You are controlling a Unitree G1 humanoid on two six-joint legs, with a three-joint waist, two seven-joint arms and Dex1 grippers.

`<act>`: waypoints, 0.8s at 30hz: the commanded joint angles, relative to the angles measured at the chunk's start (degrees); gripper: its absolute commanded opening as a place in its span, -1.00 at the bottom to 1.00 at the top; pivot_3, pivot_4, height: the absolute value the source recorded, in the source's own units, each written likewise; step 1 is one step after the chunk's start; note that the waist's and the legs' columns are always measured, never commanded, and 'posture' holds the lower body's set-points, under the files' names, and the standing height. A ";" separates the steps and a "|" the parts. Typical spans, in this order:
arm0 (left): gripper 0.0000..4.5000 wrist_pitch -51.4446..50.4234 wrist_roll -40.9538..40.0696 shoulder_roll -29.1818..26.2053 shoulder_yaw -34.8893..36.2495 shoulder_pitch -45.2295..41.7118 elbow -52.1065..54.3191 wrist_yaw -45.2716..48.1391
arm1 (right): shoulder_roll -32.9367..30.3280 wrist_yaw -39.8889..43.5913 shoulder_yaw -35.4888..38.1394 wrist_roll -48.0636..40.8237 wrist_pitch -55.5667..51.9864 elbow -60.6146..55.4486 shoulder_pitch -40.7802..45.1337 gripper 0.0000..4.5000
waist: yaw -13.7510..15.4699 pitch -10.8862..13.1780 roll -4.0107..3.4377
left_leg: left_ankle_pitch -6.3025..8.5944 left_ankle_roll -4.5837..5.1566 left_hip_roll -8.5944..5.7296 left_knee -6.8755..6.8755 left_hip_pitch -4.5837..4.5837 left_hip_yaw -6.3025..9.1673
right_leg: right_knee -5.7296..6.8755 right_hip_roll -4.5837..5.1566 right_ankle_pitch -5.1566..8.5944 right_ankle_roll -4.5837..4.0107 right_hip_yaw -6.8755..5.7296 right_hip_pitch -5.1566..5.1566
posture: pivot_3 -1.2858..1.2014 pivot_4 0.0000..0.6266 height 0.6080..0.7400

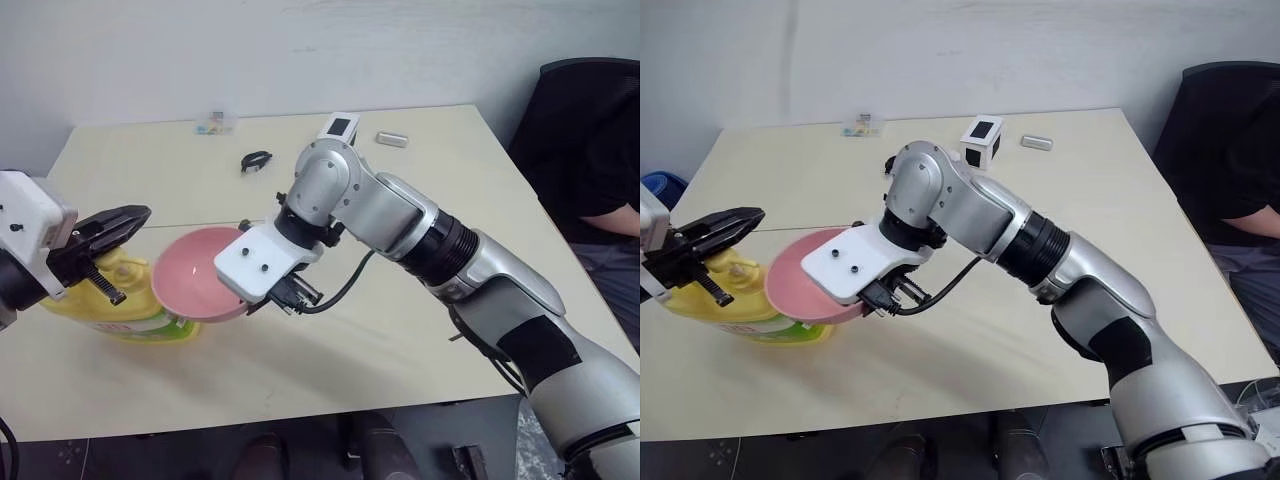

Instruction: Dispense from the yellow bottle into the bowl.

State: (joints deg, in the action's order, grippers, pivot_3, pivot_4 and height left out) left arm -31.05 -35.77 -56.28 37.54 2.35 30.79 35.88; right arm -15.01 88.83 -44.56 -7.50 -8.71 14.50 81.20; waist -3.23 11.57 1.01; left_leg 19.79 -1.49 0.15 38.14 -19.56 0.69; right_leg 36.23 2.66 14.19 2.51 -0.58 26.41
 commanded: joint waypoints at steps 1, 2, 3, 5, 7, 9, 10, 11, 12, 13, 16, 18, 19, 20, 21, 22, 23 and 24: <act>-0.97 -0.89 3.55 -0.01 -4.87 3.63 -2.21 2.60 | 1.01 3.67 1.74 -1.35 0.07 -1.75 2.93 -1.00 | -0.01 0.00 -0.03 | 0.00 0.00 0.00 0.00 0.04 -0.02 | 0.04 0.00 0.01 -0.01 0.02 -0.02 | 0.03 -0.52 1.00; -0.97 -0.51 4.02 -0.11 -5.22 3.78 -2.39 2.86 | 1.01 3.67 1.76 -1.34 0.16 -1.64 2.94 -1.00 | -0.01 -0.02 -0.06 | 0.00 0.00 0.00 -0.02 0.12 -0.06 | 0.09 -0.01 0.01 -0.03 0.05 -0.04 | 0.03 -0.52 1.00; -0.97 0.00 4.59 -0.23 -5.76 4.00 -2.56 3.28 | 0.88 3.67 1.60 -1.42 0.40 -1.65 2.98 -1.00 | 0.00 -0.03 -0.08 | 0.00 0.00 0.00 -0.03 0.21 -0.08 | 0.12 -0.01 0.02 -0.04 0.06 -0.10 | 0.03 -0.52 1.00; -0.97 0.63 5.42 -0.24 -6.56 4.20 -2.84 3.73 | 0.81 3.67 1.36 -1.58 0.78 -1.60 3.16 -1.00 | 0.00 -0.05 -0.14 | -0.01 0.01 0.00 -0.05 0.41 -0.06 | 0.11 -0.01 0.04 -0.06 0.03 -0.33 | 0.03 -0.52 1.00; -0.97 1.02 5.94 -0.12 -6.95 4.22 -3.05 4.00 | 0.86 3.67 1.26 -1.77 0.87 -1.55 3.32 -1.00 | 0.00 -0.06 -0.20 | -0.02 0.03 0.00 -0.04 0.57 -0.04 | 0.10 -0.01 0.04 -0.07 0.03 -0.50 | 0.03 -0.52 1.00; -0.97 1.31 6.34 -0.01 -7.18 4.12 -3.42 4.23 | 1.15 3.67 1.41 -2.01 0.84 -1.49 3.39 -1.00 | 0.00 -0.05 -0.23 | -0.02 0.03 0.00 -0.06 0.87 -0.04 | 0.08 -0.01 0.04 -0.08 0.02 -0.80 | 0.03 -0.52 1.00; -0.97 1.47 6.56 0.02 -7.29 4.08 -3.67 4.32 | 1.40 3.67 1.59 -2.10 0.66 -1.58 3.39 -1.00 | 0.00 -0.05 -0.24 | -0.02 0.04 0.00 -0.10 1.04 -0.04 | 0.07 -0.02 0.05 -0.10 0.02 -0.95 | 0.03 -0.52 1.00; -0.97 1.59 6.79 0.05 -7.37 4.10 -3.89 4.37 | 1.58 3.67 1.71 -2.16 0.40 -1.75 3.40 -1.00 | -0.02 -0.05 -0.24 | -0.02 0.04 0.00 -0.13 1.14 -0.04 | 0.07 -0.03 0.06 -0.12 0.03 -1.04 | 0.03 -0.52 1.00; -0.97 1.70 6.96 0.09 -7.41 4.15 -4.04 4.45 | 1.70 3.67 1.78 -2.20 0.20 -1.94 3.41 -1.00 | -0.02 -0.06 -0.25 | -0.02 0.04 0.00 -0.13 1.17 -0.05 | 0.07 -0.05 0.07 -0.13 0.03 -1.06 | 0.03 -0.52 1.00; -0.97 1.85 7.14 0.12 -7.43 4.31 -4.15 4.57 | 1.77 3.67 1.82 -2.21 -0.02 -2.14 3.41 -1.00 | -0.02 -0.07 -0.27 | -0.03 0.05 0.01 -0.13 1.18 -0.05 | 0.08 -0.06 0.06 -0.14 0.03 -1.06 | 0.03 -0.52 1.00; -0.97 2.34 7.65 0.04 -7.62 4.54 -4.67 4.83 | 1.98 3.67 1.93 -2.13 -0.16 -2.11 3.46 -1.00 | 0.01 -0.12 -0.36 | -0.03 0.06 0.04 -0.14 1.20 -0.03 | 0.10 -0.09 0.05 -0.17 0.02 -1.05 | 0.03 -0.52 1.00; -0.97 2.87 8.59 -0.09 -7.79 4.81 -5.28 4.98 | 2.17 3.67 2.05 -2.07 -0.22 -2.07 3.49 -1.00 | -0.03 -0.13 -0.39 | -0.03 0.06 0.04 -0.14 1.20 -0.04 | 0.10 -0.09 0.05 -0.18 0.03 -1.05 | 0.03 -0.52 1.00; -0.97 3.26 9.22 -0.30 -8.02 4.98 -5.65 5.26 | 2.24 3.67 2.05 -2.10 -0.24 -1.98 3.55 -1.00 | -0.05 -0.13 -0.40 | -0.03 0.06 0.04 -0.15 1.20 -0.04 | 0.10 -0.09 0.05 -0.18 0.04 -1.05 | 0.03 -0.52 1.00; -0.97 3.90 10.00 -0.53 -8.35 5.26 -5.94 5.64 | 2.27 3.67 2.00 -2.13 -0.16 -1.91 3.60 -1.00 | -0.06 -0.14 -0.42 | -0.03 0.06 0.04 -0.16 1.20 -0.05 | 0.10 -0.09 0.05 -0.18 0.04 -1.05 | 0.03 -0.52 1.00; -0.97 4.55 10.85 -0.73 -8.71 5.65 -6.19 5.95 | 2.30 3.67 1.97 -2.14 -0.09 -1.86 3.64 -1.00 | -0.07 -0.15 -0.43 | -0.03 0.06 0.04 -0.18 1.21 -0.05 | 0.10 -0.09 0.06 -0.19 0.04 -1.04 | 0.03 -0.52 1.00; -0.97 5.05 11.34 -0.78 -8.99 6.00 -6.33 6.24 | 2.33 3.67 1.97 -2.14 -0.06 -1.81 3.67 -1.00 | -0.09 -0.17 -0.48 | -0.03 0.06 0.05 -0.19 1.21 -0.05 | 0.10 -0.09 0.06 -0.19 0.04 -1.04 | 0.03 -0.52 1.00; -0.97 5.45 11.69 -0.74 -9.21 6.16 -6.58 6.44 | 2.42 3.67 1.98 -2.11 0.00 -1.62 3.74 -1.00 | -0.10 -0.21 -0.58 | -0.03 0.06 0.05 -0.20 1.22 -0.05 | 0.10 -0.09 0.07 -0.20 0.04 -1.03 | 0.03 -0.52 1.00; -0.97 5.72 11.90 -0.60 -9.36 6.22 -6.79 6.56 | 2.51 3.67 1.99 -2.09 0.03 -1.48 3.78 -1.00 | -0.10 -0.26 -0.66 | -0.03 0.06 0.05 -0.21 1.22 -0.06 | 0.10 -0.09 0.07 -0.21 0.04 -1.03 | 0.03 -0.52 1.00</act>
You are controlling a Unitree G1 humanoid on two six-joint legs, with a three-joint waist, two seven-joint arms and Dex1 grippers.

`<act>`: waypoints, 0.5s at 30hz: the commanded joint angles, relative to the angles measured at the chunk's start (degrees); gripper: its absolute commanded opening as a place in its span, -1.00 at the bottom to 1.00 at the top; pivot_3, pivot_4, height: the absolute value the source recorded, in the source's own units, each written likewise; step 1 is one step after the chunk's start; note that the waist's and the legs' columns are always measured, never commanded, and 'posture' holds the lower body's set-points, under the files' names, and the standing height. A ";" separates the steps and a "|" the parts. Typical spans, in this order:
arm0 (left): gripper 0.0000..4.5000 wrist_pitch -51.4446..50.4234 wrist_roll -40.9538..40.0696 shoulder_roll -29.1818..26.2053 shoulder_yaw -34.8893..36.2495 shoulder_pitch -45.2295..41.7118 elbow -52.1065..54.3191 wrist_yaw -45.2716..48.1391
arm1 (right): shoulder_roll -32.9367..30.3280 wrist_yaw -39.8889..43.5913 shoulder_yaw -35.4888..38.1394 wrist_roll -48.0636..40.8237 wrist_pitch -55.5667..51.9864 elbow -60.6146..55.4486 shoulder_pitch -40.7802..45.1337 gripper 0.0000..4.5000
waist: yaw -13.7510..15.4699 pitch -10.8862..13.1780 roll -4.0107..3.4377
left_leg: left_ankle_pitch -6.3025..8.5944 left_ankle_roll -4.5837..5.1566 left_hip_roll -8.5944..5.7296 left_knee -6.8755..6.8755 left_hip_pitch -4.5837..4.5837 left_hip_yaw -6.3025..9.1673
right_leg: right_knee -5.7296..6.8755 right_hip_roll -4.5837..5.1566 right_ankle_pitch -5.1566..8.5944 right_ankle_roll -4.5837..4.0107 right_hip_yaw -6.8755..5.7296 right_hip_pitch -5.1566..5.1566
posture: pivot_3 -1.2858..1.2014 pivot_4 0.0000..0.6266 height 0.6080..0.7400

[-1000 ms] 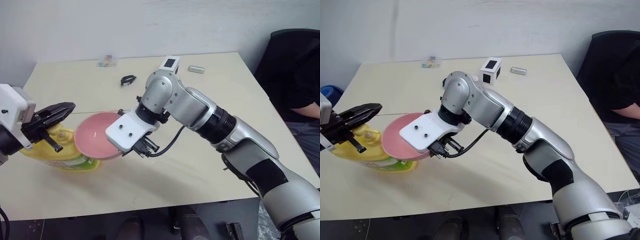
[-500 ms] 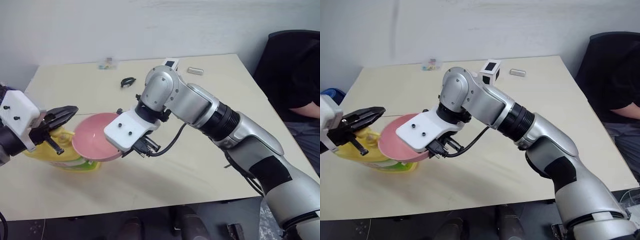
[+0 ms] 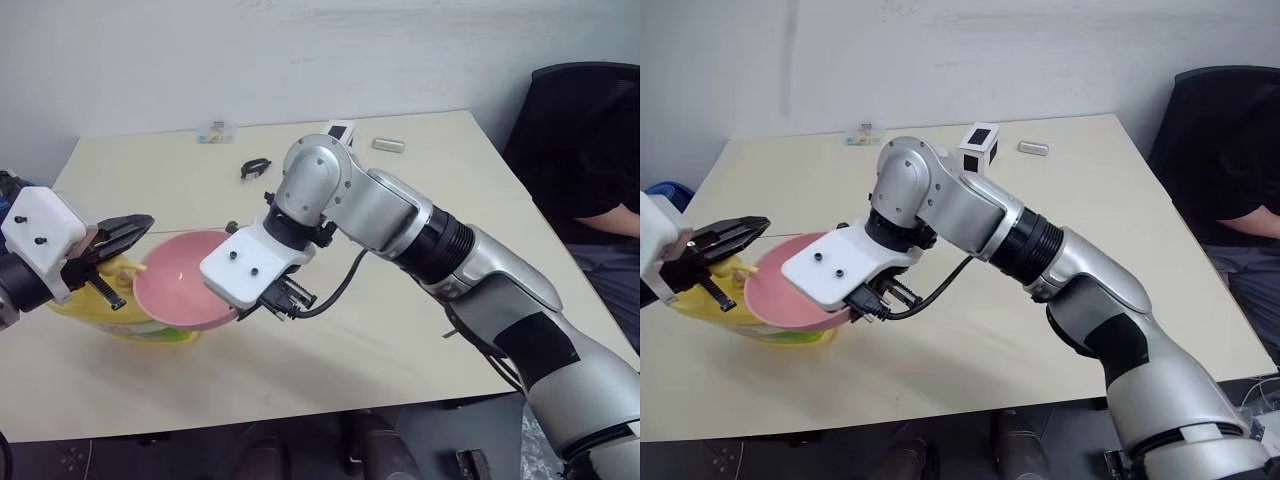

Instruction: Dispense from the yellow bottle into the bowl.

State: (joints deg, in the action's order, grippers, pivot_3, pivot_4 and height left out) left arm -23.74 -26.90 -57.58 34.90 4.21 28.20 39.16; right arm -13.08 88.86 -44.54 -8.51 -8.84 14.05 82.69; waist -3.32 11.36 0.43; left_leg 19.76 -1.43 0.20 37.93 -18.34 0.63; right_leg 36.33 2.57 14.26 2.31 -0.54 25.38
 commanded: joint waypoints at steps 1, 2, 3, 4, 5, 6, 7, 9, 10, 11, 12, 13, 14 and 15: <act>-0.97 -1.37 3.26 0.82 -6.92 4.43 -4.39 3.37 | 0.64 3.64 1.99 -1.04 0.14 -0.94 2.31 -1.00 | 0.00 -0.09 -0.16 | 0.00 0.00 0.00 -0.01 0.00 0.00 | 0.00 0.00 0.00 0.00 0.00 0.00 | 0.03 -0.52 1.00; -0.97 -0.97 3.64 0.79 -7.19 4.52 -4.66 3.51 | 0.74 3.64 2.00 -0.99 0.17 -0.81 2.37 -1.00 | 0.00 -0.12 -0.21 | 0.00 0.00 0.00 -0.01 0.01 0.00 | 0.00 0.00 0.01 -0.01 0.00 0.00 | 0.03 -0.52 1.00; -0.97 -0.57 4.05 0.80 -7.51 4.61 -4.85 3.63 | 0.79 3.64 2.01 -0.96 0.13 -0.74 2.40 -1.00 | 0.00 -0.14 -0.24 | 0.00 0.00 0.00 -0.01 0.02 0.00 | 0.00 0.00 0.01 -0.01 0.00 0.00 | 0.03 -0.52 1.00; -0.97 -0.34 4.28 0.86 -7.75 4.60 -5.00 3.69 | 0.86 3.64 2.02 -0.91 0.14 -0.67 2.41 -1.00 | 0.00 -0.16 -0.29 | -0.01 0.01 0.00 -0.02 0.03 0.00 | 0.00 -0.01 0.01 -0.02 0.00 -0.01 | 0.03 -0.52 1.00; -0.97 -0.16 4.43 0.94 -7.96 4.51 -5.18 3.72 | 0.96 3.64 2.04 -0.84 0.10 -0.58 2.44 -1.00 | -0.01 -0.18 -0.32 | -0.01 0.02 0.00 -0.02 0.05 0.00 | 0.00 -0.01 0.01 -0.03 0.00 -0.02 | 0.03 -0.52 1.00; -0.97 0.00 4.51 1.00 -8.07 4.45 -5.34 3.77 | 1.06 3.64 2.06 -0.77 0.06 -0.51 2.46 -1.00 | -0.01 -0.19 -0.33 | -0.02 0.03 0.00 -0.03 0.06 0.00 | 0.01 -0.02 0.01 -0.03 0.00 -0.03 | 0.03 -0.52 1.00; -0.97 0.15 4.61 1.03 -8.23 4.37 -5.50 3.77 | 1.17 3.64 2.10 -0.66 0.08 -0.41 2.45 -1.00 | -0.02 -0.19 -0.33 | -0.02 0.04 0.00 -0.03 0.06 0.00 | 0.01 -0.03 0.00 -0.04 0.00 -0.03 | 0.03 -0.52 1.00; -0.97 0.46 4.75 1.09 -8.56 4.42 -5.66 3.77 | 1.38 3.64 2.17 -0.48 0.06 -0.27 2.43 -1.00 | -0.02 -0.19 -0.33 | -0.02 0.04 0.02 -0.04 0.06 0.01 | 0.01 -0.04 0.00 -0.05 -0.01 -0.03 | 0.03 -0.52 1.00; -0.97 0.61 4.89 1.12 -8.82 4.52 -5.64 3.72 | 1.44 3.64 2.20 -0.46 0.09 -0.18 2.43 -1.00 | -0.02 -0.18 -0.33 | -0.02 0.04 0.02 -0.05 0.06 0.00 | 0.01 -0.04 0.00 -0.05 0.00 -0.02 | 0.03 -0.52 1.00; -0.97 0.74 4.98 1.16 -8.99 4.64 -5.61 3.69 | 1.54 3.64 2.27 -0.39 0.11 -0.05 2.45 -1.00 | -0.02 -0.18 -0.33 | -0.02 0.04 0.02 -0.06 0.06 0.00 | 0.01 -0.04 0.00 -0.05 0.00 -0.02 | 0.03 -0.52 1.00; -0.97 0.82 5.02 1.18 -9.11 4.71 -5.57 3.68 | 1.62 3.64 2.32 -0.34 0.14 0.07 2.47 -1.00 | -0.02 -0.18 -0.33 | -0.02 0.04 0.02 -0.07 0.06 0.01 | 0.00 -0.03 0.00 -0.05 0.00 -0.02 | 0.03 -0.52 1.00; -0.97 0.82 4.99 1.19 -9.20 4.73 -5.52 3.69 | 1.68 3.64 2.37 -0.27 0.24 0.23 2.49 -1.00 | -0.02 -0.18 -0.33 | -0.02 0.04 0.02 -0.08 0.06 0.01 | 0.00 -0.03 0.00 -0.05 0.00 -0.01 | 0.03 -0.52 1.00; -0.97 0.74 4.83 1.19 -9.19 4.60 -5.45 3.68 | 1.73 3.64 2.44 -0.19 0.33 0.40 2.51 -1.00 | -0.02 -0.18 -0.33 | -0.02 0.04 0.02 -0.08 0.06 0.00 | 0.00 -0.03 0.00 -0.05 0.00 -0.02 | 0.03 -0.52 1.00; -0.97 0.52 4.45 1.25 -8.96 4.31 -5.36 3.61 | 1.79 3.64 2.45 -0.10 0.41 0.49 2.48 -1.00 | -0.02 -0.18 -0.33 | -0.02 0.04 0.02 -0.08 0.07 0.01 | 0.00 -0.03 0.00 -0.05 0.00 -0.02 | 0.03 -0.52 1.00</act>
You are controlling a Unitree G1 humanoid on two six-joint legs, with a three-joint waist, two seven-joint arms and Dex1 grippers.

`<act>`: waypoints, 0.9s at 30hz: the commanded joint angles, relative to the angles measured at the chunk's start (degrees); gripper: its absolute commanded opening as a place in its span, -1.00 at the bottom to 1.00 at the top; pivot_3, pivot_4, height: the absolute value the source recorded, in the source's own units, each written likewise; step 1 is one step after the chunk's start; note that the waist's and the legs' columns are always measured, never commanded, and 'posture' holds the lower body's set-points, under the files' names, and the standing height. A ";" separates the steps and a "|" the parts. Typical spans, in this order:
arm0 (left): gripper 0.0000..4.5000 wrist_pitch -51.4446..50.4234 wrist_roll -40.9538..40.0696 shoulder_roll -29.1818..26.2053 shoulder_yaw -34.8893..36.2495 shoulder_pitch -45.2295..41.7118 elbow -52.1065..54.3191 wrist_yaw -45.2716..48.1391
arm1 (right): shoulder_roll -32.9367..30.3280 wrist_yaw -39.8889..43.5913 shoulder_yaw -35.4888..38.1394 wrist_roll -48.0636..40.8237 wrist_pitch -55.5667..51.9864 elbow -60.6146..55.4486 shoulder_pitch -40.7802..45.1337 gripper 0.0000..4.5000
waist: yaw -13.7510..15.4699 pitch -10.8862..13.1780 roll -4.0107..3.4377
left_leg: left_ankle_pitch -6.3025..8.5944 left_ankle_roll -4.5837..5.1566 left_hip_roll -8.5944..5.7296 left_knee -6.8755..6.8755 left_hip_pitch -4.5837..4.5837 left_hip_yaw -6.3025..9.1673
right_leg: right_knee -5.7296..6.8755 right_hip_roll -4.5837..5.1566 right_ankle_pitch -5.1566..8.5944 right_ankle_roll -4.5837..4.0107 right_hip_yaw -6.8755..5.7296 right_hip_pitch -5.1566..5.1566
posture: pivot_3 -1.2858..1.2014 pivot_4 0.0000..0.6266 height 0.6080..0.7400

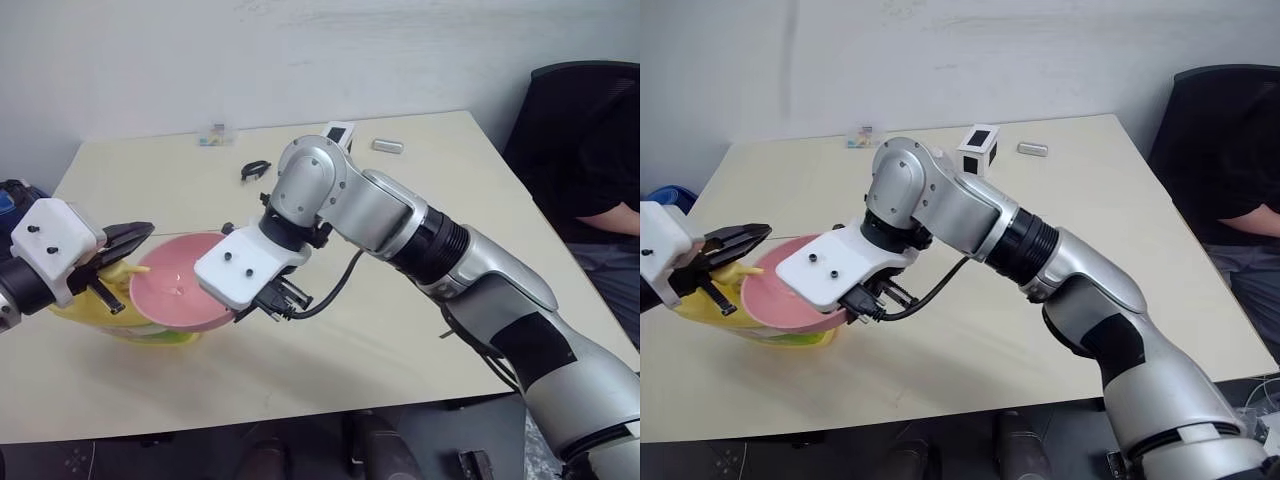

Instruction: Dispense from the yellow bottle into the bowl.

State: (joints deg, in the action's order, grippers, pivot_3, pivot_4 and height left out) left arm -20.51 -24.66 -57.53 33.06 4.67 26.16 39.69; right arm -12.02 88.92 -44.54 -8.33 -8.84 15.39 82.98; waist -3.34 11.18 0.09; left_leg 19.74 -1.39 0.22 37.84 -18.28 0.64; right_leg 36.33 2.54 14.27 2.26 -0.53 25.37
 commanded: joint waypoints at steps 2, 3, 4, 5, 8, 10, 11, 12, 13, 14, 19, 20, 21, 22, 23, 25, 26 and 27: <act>-0.97 -3.66 0.52 1.16 -5.81 2.81 -2.96 3.10 | 0.73 3.57 2.43 -0.11 0.70 -0.62 2.09 -1.00 | 0.00 0.00 0.00 | 0.00 0.00 0.00 0.00 0.00 0.00 | 0.00 0.00 0.00 0.00 0.00 0.00 | 0.03 -0.52 1.00; -0.97 -4.73 -1.10 1.14 -4.69 2.06 -2.55 3.10 | 0.66 3.57 2.40 -0.03 0.88 -0.54 1.96 -1.00 | 0.01 0.00 0.00 | 0.00 0.00 0.00 0.00 0.00 0.00 | 0.00 0.00 0.00 -0.01 0.00 0.00 | 0.03 -0.52 1.00; -0.97 -6.00 -3.17 1.16 -3.35 1.22 -2.01 3.11 | 0.58 3.57 2.38 0.09 1.02 -0.45 1.82 -1.00 | 0.03 0.00 0.00 | 0.00 0.00 0.00 0.00 -0.01 0.01 | 0.00 0.00 0.00 -0.01 -0.01 0.00 | 0.03 -0.52 1.00; -0.97 -7.90 -6.21 1.12 -1.58 0.26 -1.19 3.18 | 0.40 3.57 2.32 0.26 1.29 -0.38 1.54 -1.00 | 0.03 0.00 0.01 | 0.00 0.00 0.00 0.00 -0.02 0.02 | 0.00 0.00 0.00 0.00 -0.01 0.01 | 0.03 -0.52 1.00; -0.97 -13.67 -14.25 -0.14 4.55 -1.79 0.84 4.36 | -0.40 3.57 2.12 0.79 2.11 -0.09 0.72 -1.00 | 0.01 0.07 0.13 | 0.00 0.00 0.02 0.00 -0.11 0.07 | -0.05 0.00 0.00 0.00 -0.07 0.07 | 0.03 -0.52 1.00; -0.97 -18.10 -18.92 -1.94 9.35 -2.83 0.74 5.54 | -1.11 3.58 2.05 1.03 2.72 0.08 0.31 -1.00 | 0.07 0.12 0.24 | 0.00 -0.01 0.05 0.00 -0.27 0.16 | -0.16 0.00 0.00 -0.01 -0.16 0.14 | 0.03 -0.52 1.00; -0.97 -20.44 -21.38 -2.88 11.80 -3.34 0.39 6.28 | -1.45 3.58 2.07 1.07 2.88 0.08 0.15 -1.00 | 0.08 0.13 0.31 | 0.01 -0.02 0.08 0.00 -0.39 0.22 | -0.24 0.00 -0.01 -0.01 -0.22 0.21 | 0.03 -0.52 1.00; -0.97 -22.36 -23.45 -3.64 14.02 -3.84 -0.10 6.95 | -1.78 3.58 2.13 1.11 3.04 -0.02 -0.07 -1.00 | 0.11 0.13 0.49 | 0.02 -0.04 0.10 0.00 -0.55 0.29 | -0.29 0.00 -0.01 -0.01 -0.29 0.31 | 0.03 -0.52 1.00; -0.97 -23.95 -24.69 -4.43 15.74 -4.32 -0.73 7.37 | -2.07 3.57 2.24 1.17 3.09 -0.16 -0.32 -1.00 | 0.21 0.12 0.69 | 0.02 -0.04 0.12 0.02 -0.85 0.35 | -0.33 0.00 -0.02 -0.01 -0.37 0.54 | 0.03 -0.52 1.00; -0.90 -25.28 -25.51 -5.18 17.18 -4.84 -1.34 7.70 | -2.44 3.57 2.30 1.16 3.14 -0.44 -0.64 -1.00 | 0.29 0.07 0.82 | 0.01 -0.10 0.11 0.03 -1.15 0.37 | -0.32 0.00 -0.04 -0.02 -0.38 0.83 | 0.03 -0.52 1.00; -0.36 -29.65 -28.31 -9.92 23.86 -9.51 -7.62 9.72 | -5.08 3.57 2.71 1.75 2.81 -1.47 -3.55 -1.00 | 0.38 0.04 0.88 | -0.02 -0.26 0.11 0.17 -2.29 0.42 | -0.38 0.04 -0.09 0.06 -0.46 1.83 | 0.03 -0.52 1.00; -0.19 -30.52 -29.14 -10.62 24.55 -10.46 -8.28 10.01 | -5.54 3.52 2.81 2.06 2.95 -1.35 -4.14 -1.00 | 0.35 0.04 0.88 | -0.14 -0.47 0.10 0.19 -2.49 0.40 | -0.37 0.04 -0.10 0.09 -0.46 2.01 | 0.03 -0.52 1.00; -0.05 -31.25 -29.70 -11.10 24.97 -11.17 -8.66 10.20 | -5.87 3.50 2.89 2.27 3.08 -1.28 -4.52 -1.00 | 0.30 0.04 0.88 | -0.18 -0.54 0.08 0.23 -2.83 0.40 | -0.37 0.04 -0.13 0.14 -0.46 2.27 | 0.03 -0.52 1.00; 0.05 -32.39 -30.82 -11.76 25.56 -12.27 -9.13 10.13 | -6.39 3.24 3.04 2.61 3.06 -1.08 -5.20 -1.00 | 0.26 0.04 0.88 | -0.18 -0.56 0.09 0.24 -2.90 0.40 | -0.39 0.04 -0.14 0.15 -0.46 2.31 | 0.03 -0.52 1.00; 0.19 -33.65 -32.04 -12.38 26.28 -13.26 -9.33 10.04 | -7.04 2.76 3.26 2.98 2.91 -0.87 -6.06 -1.00 | 0.22 0.04 0.89 | -0.18 -0.55 0.09 0.23 -2.91 0.38 | -0.41 0.04 -0.14 0.15 -0.47 2.32 | 0.03 -0.52 1.00; 0.45 -36.53 -34.49 -13.42 27.98 -14.74 -8.97 9.98 | -8.62 1.47 3.79 3.82 2.46 -0.40 -8.22 -1.00 | 0.25 0.05 0.94 | -0.17 -0.54 0.12 0.21 -2.94 0.38 | -0.47 0.02 -0.14 0.15 -0.49 2.32 | 0.03 -0.52 1.00; 0.59 -38.07 -35.72 -13.77 28.97 -15.18 -8.47 9.96 | -9.49 0.58 4.11 4.54 2.62 -0.12 -9.47 -1.00 | 0.27 0.05 0.95 | -0.16 -0.53 0.11 0.21 -2.95 0.36 | -0.50 0.02 -0.14 0.15 -0.49 2.32 | 0.03 -0.52 1.00; 0.74 -40.28 -37.58 -14.14 30.34 -15.40 -7.77 9.91 | -10.50 -0.61 4.55 5.50 2.86 0.25 -10.97 -1.00 | 0.34 0.03 0.97 | -0.15 -0.51 0.11 0.21 -2.95 0.35 | -0.50 0.02 -0.14 0.16 -0.49 2.31 | 0.03 -0.52 1.00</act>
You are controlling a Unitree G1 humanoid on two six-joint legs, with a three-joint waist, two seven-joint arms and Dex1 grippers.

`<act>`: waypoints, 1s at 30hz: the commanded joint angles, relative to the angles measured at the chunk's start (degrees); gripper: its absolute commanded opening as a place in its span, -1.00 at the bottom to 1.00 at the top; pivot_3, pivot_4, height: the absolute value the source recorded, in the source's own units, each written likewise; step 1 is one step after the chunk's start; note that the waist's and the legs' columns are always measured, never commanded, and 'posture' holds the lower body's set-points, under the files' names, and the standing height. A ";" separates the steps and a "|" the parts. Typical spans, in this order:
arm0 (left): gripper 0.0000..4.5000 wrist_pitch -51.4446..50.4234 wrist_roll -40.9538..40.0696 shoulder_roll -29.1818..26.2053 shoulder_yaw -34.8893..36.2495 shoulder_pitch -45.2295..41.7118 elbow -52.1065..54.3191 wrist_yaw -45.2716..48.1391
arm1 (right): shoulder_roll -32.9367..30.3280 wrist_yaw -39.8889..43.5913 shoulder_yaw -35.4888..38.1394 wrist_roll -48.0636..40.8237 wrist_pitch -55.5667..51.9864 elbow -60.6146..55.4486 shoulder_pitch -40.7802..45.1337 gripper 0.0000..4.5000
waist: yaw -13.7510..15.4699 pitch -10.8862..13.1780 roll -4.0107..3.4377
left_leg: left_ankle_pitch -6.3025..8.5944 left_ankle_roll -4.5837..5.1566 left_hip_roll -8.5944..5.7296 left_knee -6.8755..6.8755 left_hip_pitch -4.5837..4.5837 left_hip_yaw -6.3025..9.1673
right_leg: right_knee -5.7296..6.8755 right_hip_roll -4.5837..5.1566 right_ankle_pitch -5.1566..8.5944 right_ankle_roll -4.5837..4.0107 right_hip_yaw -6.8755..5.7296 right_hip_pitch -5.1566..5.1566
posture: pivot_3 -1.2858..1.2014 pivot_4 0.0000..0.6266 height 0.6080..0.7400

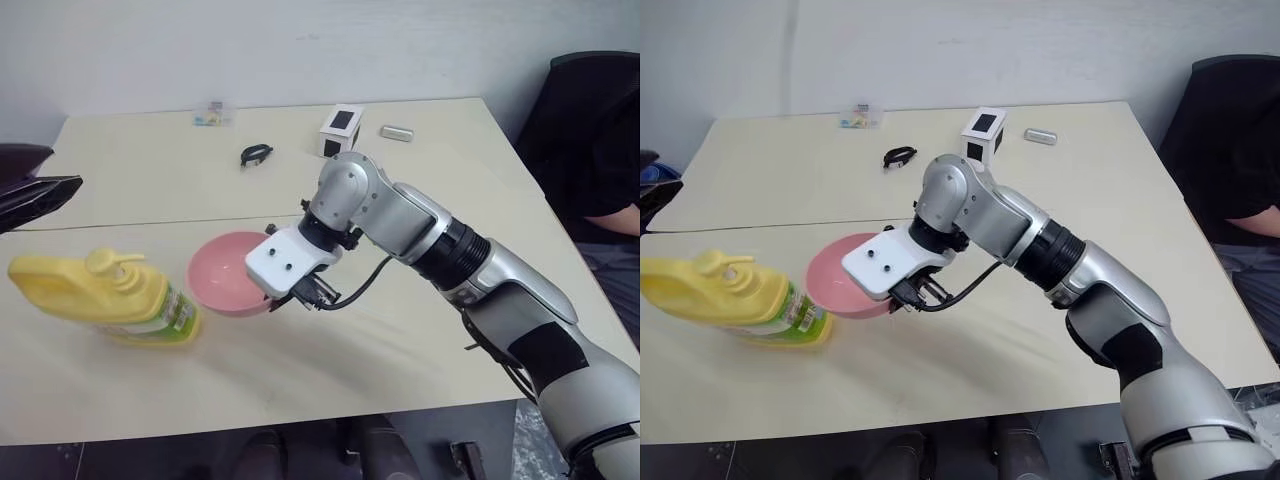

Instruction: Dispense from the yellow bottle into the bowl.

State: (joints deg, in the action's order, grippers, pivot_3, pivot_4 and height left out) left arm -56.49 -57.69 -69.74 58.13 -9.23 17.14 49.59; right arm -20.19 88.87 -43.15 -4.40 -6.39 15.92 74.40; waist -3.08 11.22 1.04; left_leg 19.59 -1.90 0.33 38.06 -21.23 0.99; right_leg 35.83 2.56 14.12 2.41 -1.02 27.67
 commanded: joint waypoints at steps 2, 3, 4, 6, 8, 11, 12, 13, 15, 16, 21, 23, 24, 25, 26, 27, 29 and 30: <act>0.99 -7.82 -7.42 -2.36 7.35 -1.59 2.30 0.06 | -3.49 -1.88 4.13 2.95 0.43 -0.03 -4.48 -1.00 | 0.11 -0.01 0.03 | 0.01 0.02 -0.03 0.02 0.00 -0.01 | -0.02 0.01 -0.01 0.01 0.01 -0.03 | 0.03 -0.52 1.00; 0.99 -10.47 -9.23 -2.27 9.55 -0.23 4.28 1.37 | -4.58 -3.54 4.97 3.89 0.75 0.56 -6.39 -1.00 | 0.03 -0.01 0.03 | 0.01 0.02 -0.04 0.03 0.02 -0.02 | -0.02 0.02 -0.01 0.02 0.02 -0.05 | 0.03 -0.52 1.00; 0.99 -12.64 -10.60 -2.13 11.36 1.04 6.19 2.39 | -5.41 -4.97 5.78 4.68 0.72 0.95 -7.99 -1.00 | 0.02 -0.01 0.03 | 0.01 0.03 -0.04 0.04 0.03 -0.03 | 0.00 0.01 -0.01 0.03 0.03 -0.05 | 0.03 -0.52 1.00; 0.99 -15.71 -11.48 -1.40 14.40 4.80 10.45 4.67 | -6.61 -8.37 7.30 6.59 0.33 2.05 -11.07 -1.00 | -0.03 -0.01 0.04 | 0.00 0.02 -0.03 0.06 0.05 -0.06 | 0.06 -0.01 -0.01 0.03 0.06 -0.05 | 0.03 -0.52 1.00; 0.99 -17.75 -12.45 0.68 17.34 10.27 16.25 7.33 | -8.61 -12.29 8.66 8.92 2.71 3.08 -15.37 -1.00 | 0.04 0.00 0.04 | -0.02 -0.01 -0.03 0.06 0.08 -0.06 | 0.08 -0.02 -0.01 0.02 0.08 -0.05 | 0.03 -0.52 1.00; 0.99 -18.44 -13.75 4.23 20.40 16.99 22.61 9.67 | -10.67 -17.58 9.93 12.25 6.14 4.15 -20.42 -1.00 | 0.03 0.00 0.04 | -0.06 -0.06 -0.07 0.11 0.17 -0.12 | 0.05 -0.03 0.01 -0.01 0.15 -0.06 | 0.03 -0.52 1.00; 0.99 -17.91 -13.62 5.43 20.91 19.02 24.30 10.21 | -11.00 -19.72 10.07 13.74 7.52 4.87 -21.64 -1.00 | -0.05 0.00 0.04 | -0.06 -0.07 -0.06 0.11 0.18 -0.13 | 0.04 -0.07 0.01 -0.02 0.17 -0.06 | 0.03 -0.52 1.00; 0.99 -17.03 -13.06 6.78 21.37 21.42 26.15 11.01 | -11.18 -21.82 10.22 15.10 8.53 5.59 -22.87 -1.00 | -0.11 0.00 0.05 | -0.07 -0.07 -0.06 0.11 0.30 -0.20 | 0.10 -0.10 0.01 -0.02 0.26 -0.09 | 0.03 -0.52 1.00; 0.99 -15.48 -12.20 8.26 22.41 24.90 28.37 12.31 | -11.32 -23.92 10.60 16.51 9.40 5.94 -24.45 -1.00 | -0.20 0.01 0.06 | -0.04 0.05 -0.07 0.10 0.46 -0.31 | 0.15 -0.19 -0.05 -0.12 0.36 -0.17 | 0.03 -0.52 1.00; 1.00 -14.71 -12.26 9.17 22.80 26.44 29.03 12.55 | -11.18 -24.13 11.12 16.20 8.71 5.72 -25.36 -0.80 | -0.11 0.02 0.08 | -0.03 0.09 -0.08 0.09 0.70 -0.37 | 0.18 -0.24 -0.08 -0.16 0.43 -0.34 | 0.03 -0.52 1.00; 1.00 -10.08 -10.40 12.82 22.97 33.08 30.32 14.13 | -11.33 -21.35 14.88 12.72 2.85 3.40 -26.95 -0.20 | -0.05 0.18 0.22 | -0.04 0.13 -0.13 0.08 1.62 -0.25 | -0.05 -0.57 -0.06 -0.40 0.50 -1.46 | 0.03 -0.52 1.00; 1.00 -8.48 -10.07 13.59 23.04 34.92 29.61 14.37 | -12.30 -18.74 16.99 10.31 -0.38 1.64 -26.82 0.07 | -0.08 0.25 0.22 | -0.06 0.17 -0.07 0.09 2.01 -0.28 | -0.13 -0.81 0.06 -0.66 0.61 -1.84 | 0.03 -0.52 1.00; 1.00 -7.73 -9.84 13.81 23.29 35.83 28.99 14.62 | -13.06 -17.24 18.47 8.63 -2.51 0.48 -26.64 0.23 | -0.07 0.25 0.22 | -0.06 0.17 0.01 0.09 2.14 -0.29 | -0.21 -0.89 0.07 -0.77 0.62 -2.01 | 0.03 -0.52 1.00; 1.00 -6.93 -9.17 14.12 23.67 37.03 28.36 15.20 | -14.08 -15.28 20.48 6.19 -5.25 -1.04 -26.39 0.37 | -0.06 0.25 0.22 | -0.06 0.17 0.11 0.09 2.16 -0.29 | -0.24 -0.96 0.05 -0.80 0.62 -2.04 | 0.03 -0.52 1.00; 1.00 -6.15 -8.48 14.37 23.99 38.16 27.84 15.75 | -14.97 -13.61 22.30 3.97 -7.83 -2.41 -26.17 0.52 | -0.05 0.26 0.21 | -0.06 0.17 0.25 0.09 2.16 -0.29 | -0.23 -1.00 0.05 -0.80 0.61 -2.04 | 0.03 -0.52 1.00; 1.00 -5.25 -7.57 14.72 24.55 39.53 27.38 16.50 | -16.29 -11.62 24.49 1.23 -10.47 -3.86 -25.89 0.67 | -0.02 0.26 0.20 | -0.05 0.17 0.32 0.08 2.16 -0.29 | -0.23 -1.02 0.02 -0.76 0.61 -2.03 | 0.03 -0.52 1.00; 1.00 -3.98 -6.56 15.57 26.49 42.29 26.25 18.09 | -20.20 -6.92 28.99 -3.99 -14.81 -5.58 -25.02 0.98 | 0.05 0.30 0.16 | 0.02 0.16 0.38 0.07 2.14 -0.29 | -0.26 -1.02 -0.06 -0.60 0.57 -2.01 | 0.03 -0.52 1.00; 1.00 -3.37 -6.09 16.18 27.67 43.84 25.57 18.95 | -22.98 -3.89 31.02 -6.32 -16.50 -5.76 -24.63 0.99 | 0.08 0.31 0.14 | 0.07 0.17 0.41 0.07 2.10 -0.28 | -0.26 -1.03 -0.07 -0.58 0.51 -1.97 | 0.03 -0.52 1.00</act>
State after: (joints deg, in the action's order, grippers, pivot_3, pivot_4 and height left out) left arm -61.44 -64.80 -54.19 82.67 33.33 44.14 67.03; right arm -40.25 80.95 -16.68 -6.40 -20.29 12.49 47.66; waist -3.00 11.54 1.19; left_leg 19.71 -1.69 0.75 38.12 -19.14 0.72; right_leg 35.55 1.52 14.06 1.83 -0.54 25.71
